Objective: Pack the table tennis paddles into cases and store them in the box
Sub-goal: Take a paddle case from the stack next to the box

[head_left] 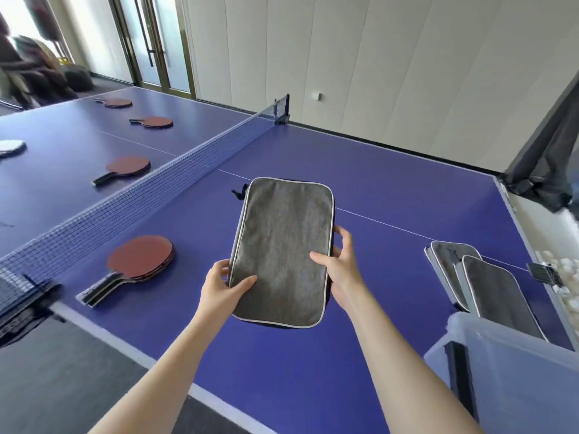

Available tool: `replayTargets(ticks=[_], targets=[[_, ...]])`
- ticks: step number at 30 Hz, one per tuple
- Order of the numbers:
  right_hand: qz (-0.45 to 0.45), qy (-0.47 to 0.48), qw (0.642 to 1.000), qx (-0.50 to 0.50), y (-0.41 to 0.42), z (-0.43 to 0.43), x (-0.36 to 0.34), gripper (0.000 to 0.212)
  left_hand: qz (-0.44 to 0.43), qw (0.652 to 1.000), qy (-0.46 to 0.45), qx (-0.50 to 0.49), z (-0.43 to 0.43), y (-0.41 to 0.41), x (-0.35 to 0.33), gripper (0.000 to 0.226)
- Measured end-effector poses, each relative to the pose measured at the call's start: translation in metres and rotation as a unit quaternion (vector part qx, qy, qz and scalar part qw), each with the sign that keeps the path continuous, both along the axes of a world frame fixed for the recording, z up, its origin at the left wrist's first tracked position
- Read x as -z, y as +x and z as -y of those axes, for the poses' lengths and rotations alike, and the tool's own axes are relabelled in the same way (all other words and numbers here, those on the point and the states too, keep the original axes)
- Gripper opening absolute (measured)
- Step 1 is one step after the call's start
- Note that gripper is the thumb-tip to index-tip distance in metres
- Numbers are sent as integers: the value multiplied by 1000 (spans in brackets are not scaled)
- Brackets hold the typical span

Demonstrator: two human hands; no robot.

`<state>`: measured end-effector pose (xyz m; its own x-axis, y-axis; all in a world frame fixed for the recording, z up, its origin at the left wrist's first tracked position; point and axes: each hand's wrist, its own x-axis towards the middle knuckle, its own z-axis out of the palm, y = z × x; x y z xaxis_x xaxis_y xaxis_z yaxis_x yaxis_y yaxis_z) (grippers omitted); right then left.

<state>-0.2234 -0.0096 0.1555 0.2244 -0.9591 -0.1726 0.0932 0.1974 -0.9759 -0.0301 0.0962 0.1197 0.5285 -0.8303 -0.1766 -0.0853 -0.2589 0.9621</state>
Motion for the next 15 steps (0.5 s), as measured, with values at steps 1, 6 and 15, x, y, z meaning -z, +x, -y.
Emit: replayTargets(ticks=[1, 6, 15], targets=[[7, 1, 1000, -9, 15, -12, 1, 63, -15, 1000, -6, 4, -13, 19, 1, 37], [3, -12, 998, -55, 53, -48, 6, 64, -103, 993, -27, 56, -44, 88, -6, 31], [-89, -72, 992, -61, 81, -43, 36, 68, -181, 978, -97, 24, -11, 115, 0, 36]])
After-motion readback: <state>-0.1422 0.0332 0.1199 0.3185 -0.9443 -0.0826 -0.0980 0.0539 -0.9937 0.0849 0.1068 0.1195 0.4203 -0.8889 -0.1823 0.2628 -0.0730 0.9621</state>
